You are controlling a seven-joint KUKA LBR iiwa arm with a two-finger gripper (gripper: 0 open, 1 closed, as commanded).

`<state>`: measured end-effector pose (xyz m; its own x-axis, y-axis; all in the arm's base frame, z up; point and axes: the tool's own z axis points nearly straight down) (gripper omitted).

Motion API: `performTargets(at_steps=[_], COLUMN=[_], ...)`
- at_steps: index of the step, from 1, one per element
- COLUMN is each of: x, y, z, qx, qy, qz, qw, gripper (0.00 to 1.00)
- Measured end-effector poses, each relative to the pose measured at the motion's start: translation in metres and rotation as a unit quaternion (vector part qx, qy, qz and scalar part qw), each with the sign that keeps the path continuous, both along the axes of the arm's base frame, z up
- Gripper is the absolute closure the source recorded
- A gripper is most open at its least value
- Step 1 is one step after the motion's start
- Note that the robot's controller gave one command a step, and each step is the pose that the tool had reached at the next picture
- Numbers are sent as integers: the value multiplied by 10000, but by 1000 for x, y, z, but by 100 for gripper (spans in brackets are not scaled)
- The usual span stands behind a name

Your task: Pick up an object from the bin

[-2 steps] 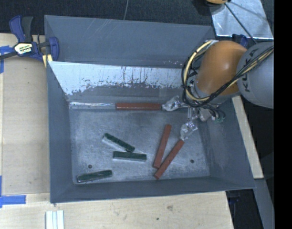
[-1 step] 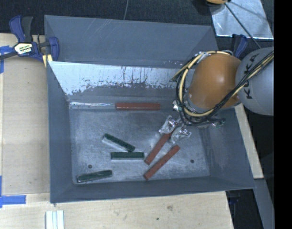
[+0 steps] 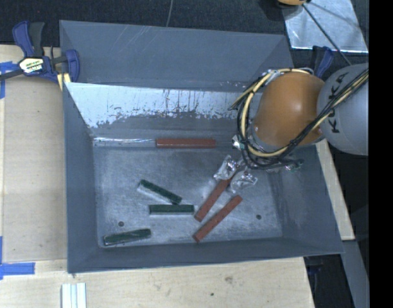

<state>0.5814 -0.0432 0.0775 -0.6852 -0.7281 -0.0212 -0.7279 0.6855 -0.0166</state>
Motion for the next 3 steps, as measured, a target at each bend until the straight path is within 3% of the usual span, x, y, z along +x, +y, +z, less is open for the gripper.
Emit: performTargets(at_steps=[1,2,3], x=[-3,-1,11], y=[-4,-4,2], z=[43,57,72], qx=[-13,-16,-38], qy=[148,131,60], qz=[20,17,514], qw=[9999,9999,9987], gripper=[100,100,100])
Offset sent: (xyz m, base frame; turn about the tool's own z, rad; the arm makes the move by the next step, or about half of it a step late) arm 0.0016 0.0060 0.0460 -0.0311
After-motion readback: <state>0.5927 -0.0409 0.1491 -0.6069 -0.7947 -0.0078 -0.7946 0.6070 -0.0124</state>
